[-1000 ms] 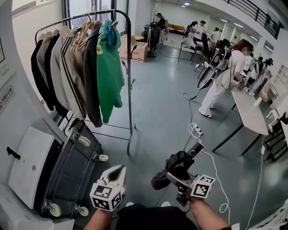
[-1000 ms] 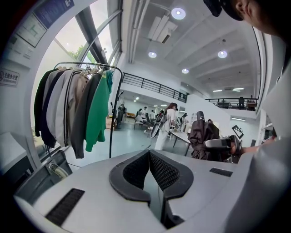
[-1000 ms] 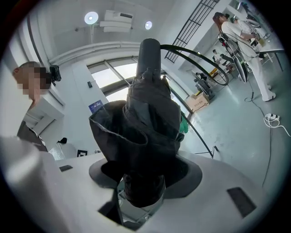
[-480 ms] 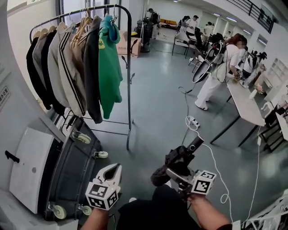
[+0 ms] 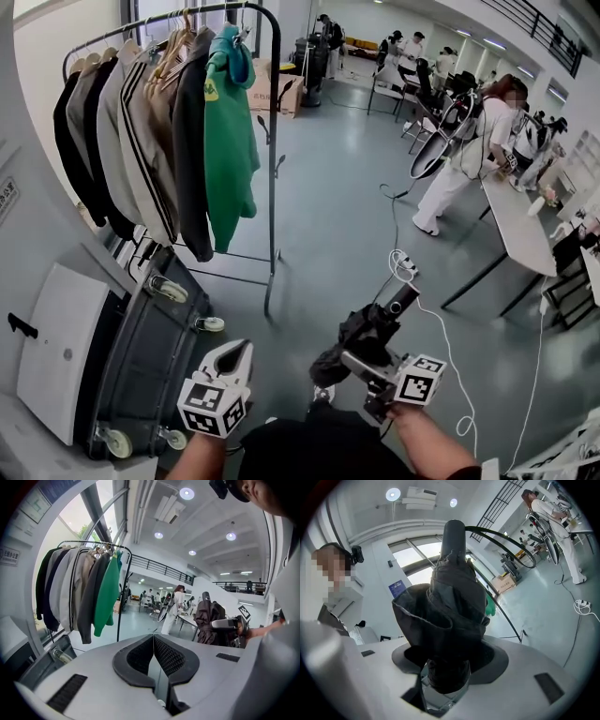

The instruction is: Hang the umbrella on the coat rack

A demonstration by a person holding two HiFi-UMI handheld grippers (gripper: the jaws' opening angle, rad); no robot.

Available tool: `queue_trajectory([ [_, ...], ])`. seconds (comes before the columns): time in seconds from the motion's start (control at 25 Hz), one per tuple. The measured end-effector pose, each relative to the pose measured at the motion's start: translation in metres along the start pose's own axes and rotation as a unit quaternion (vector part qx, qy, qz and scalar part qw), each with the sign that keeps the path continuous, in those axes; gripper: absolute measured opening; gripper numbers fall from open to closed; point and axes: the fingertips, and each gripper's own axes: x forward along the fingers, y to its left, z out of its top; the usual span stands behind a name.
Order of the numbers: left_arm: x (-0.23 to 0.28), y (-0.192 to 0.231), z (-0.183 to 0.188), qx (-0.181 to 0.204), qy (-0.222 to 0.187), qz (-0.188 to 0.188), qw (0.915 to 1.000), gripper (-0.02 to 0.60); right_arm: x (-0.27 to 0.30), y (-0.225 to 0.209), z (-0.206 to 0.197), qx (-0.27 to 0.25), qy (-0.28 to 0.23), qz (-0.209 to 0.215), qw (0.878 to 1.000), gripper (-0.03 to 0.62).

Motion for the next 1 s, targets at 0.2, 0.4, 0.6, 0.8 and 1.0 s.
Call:
queue_trajectory([
  [0.2,0.041,-0.003,0.02,0.006,-0.001,0.009,0.9999,0.015,0.016,-0.025,0.035,-0.008,0.004,0.022,1.0,0.221],
  [0.4,0.093,-0.014,0.045,0.0,-0.005,0.01,0.9999,0.015,0.015,-0.056,0.067,-0.037,0.018,0.043,0.998,0.221],
  [0.6,0.14,-0.024,0.068,0.006,-0.006,0.025,0.9996,0.015,0.008,-0.094,0.093,-0.059,0.034,0.062,0.996,0.221],
  [0.8,0.175,-0.041,0.096,0.026,-0.021,0.035,0.9988,0.015,0.003,-0.128,0.113,-0.047,0.036,0.079,0.995,0.221],
  [1.0,0.198,-0.044,0.102,0.014,-0.019,0.043,0.9988,0.017,0.014,-0.158,0.124,-0.038,0.053,0.082,0.994,0.221],
])
